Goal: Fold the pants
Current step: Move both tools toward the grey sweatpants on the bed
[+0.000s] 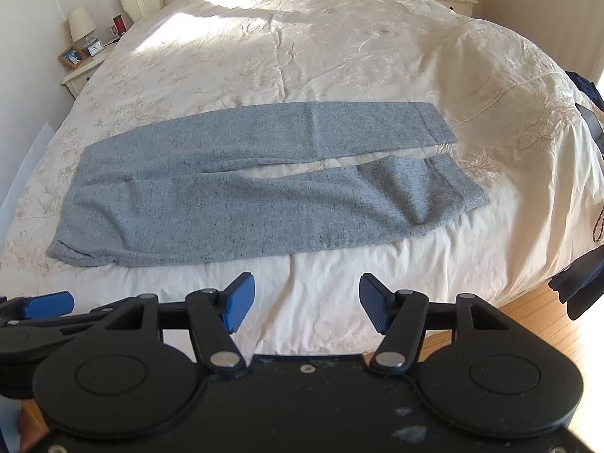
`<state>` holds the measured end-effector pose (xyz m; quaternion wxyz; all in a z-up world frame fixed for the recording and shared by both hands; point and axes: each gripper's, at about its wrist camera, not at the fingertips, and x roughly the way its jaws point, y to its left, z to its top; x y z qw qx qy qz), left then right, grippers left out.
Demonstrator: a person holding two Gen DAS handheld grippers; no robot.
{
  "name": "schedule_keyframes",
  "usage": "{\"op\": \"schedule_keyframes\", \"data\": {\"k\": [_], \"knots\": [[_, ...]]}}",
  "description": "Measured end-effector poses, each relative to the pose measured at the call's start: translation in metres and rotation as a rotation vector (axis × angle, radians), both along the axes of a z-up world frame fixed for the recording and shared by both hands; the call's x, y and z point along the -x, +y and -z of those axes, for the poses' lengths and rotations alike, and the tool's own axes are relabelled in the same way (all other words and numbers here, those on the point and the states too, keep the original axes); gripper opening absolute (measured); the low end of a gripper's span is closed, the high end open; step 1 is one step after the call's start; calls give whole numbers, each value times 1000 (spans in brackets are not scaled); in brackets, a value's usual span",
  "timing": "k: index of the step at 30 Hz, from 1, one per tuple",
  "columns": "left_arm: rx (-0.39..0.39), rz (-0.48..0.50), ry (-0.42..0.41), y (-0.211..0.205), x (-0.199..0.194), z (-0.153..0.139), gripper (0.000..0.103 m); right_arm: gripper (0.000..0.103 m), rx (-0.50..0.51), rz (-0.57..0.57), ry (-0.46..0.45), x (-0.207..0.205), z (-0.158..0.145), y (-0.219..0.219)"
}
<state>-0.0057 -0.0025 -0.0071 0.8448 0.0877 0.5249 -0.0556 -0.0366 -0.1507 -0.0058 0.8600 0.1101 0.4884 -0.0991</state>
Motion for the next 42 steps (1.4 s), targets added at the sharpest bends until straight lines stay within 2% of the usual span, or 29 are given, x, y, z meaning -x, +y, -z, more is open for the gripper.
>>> {"op": "schedule_keyframes", "data": {"k": [21,30,37,42], "knots": [[-2,-4,14,-3,0,1,71,64,-6,-10,5,-1,1,-1],[-9,-43,29,2,2,5,71,64,-25,-39,19,-6,6,-2],[-6,-79,65,10,-12,13,70,64,-20,-65,67,-23,21,4],[-6,-75,102,9,-34,24,70,64,-24,-49,144,-41,37,2]]}}
